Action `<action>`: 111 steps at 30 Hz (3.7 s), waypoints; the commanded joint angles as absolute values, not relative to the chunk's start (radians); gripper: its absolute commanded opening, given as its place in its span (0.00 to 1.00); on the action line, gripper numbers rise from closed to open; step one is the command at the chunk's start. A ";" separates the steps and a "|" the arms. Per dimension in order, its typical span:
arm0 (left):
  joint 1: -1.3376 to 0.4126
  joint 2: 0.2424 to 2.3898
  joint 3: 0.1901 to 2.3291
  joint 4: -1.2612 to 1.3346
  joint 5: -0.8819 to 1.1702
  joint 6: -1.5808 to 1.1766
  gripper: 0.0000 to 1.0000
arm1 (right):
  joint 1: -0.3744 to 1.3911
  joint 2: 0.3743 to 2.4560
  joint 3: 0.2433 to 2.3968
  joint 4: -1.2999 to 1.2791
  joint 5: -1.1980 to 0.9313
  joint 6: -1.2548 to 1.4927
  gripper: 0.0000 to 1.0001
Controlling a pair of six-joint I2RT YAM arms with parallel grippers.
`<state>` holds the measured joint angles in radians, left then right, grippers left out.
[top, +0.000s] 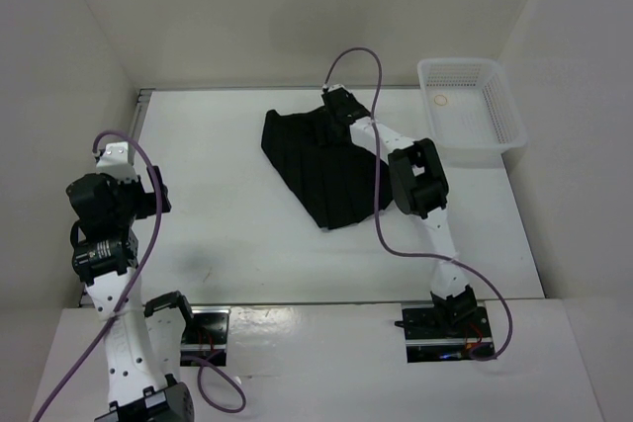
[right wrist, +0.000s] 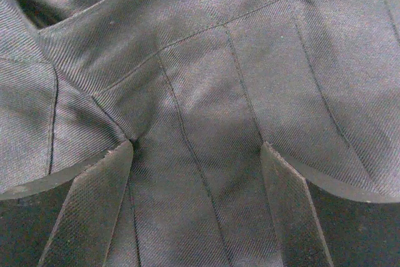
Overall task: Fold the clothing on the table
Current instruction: Flatten the skirt out
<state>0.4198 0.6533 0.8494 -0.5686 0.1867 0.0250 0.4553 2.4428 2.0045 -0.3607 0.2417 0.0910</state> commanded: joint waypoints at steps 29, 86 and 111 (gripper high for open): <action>0.132 1.038 1.037 -0.560 0.256 0.064 1.00 | 0.583 1.836 1.546 -0.411 0.206 0.147 0.85; -0.459 1.760 1.275 -0.348 -0.379 -0.410 0.14 | 0.339 1.858 1.540 -0.423 0.104 0.107 0.85; -0.387 1.542 1.131 -0.258 -0.193 -0.199 0.00 | 0.282 2.292 1.937 -0.468 -0.291 -0.199 0.73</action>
<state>-0.3931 1.5742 1.1385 -0.2836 -0.2260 -0.2314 0.2810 2.2921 1.8778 -0.4500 -0.2276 -0.1429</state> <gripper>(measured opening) 0.014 0.738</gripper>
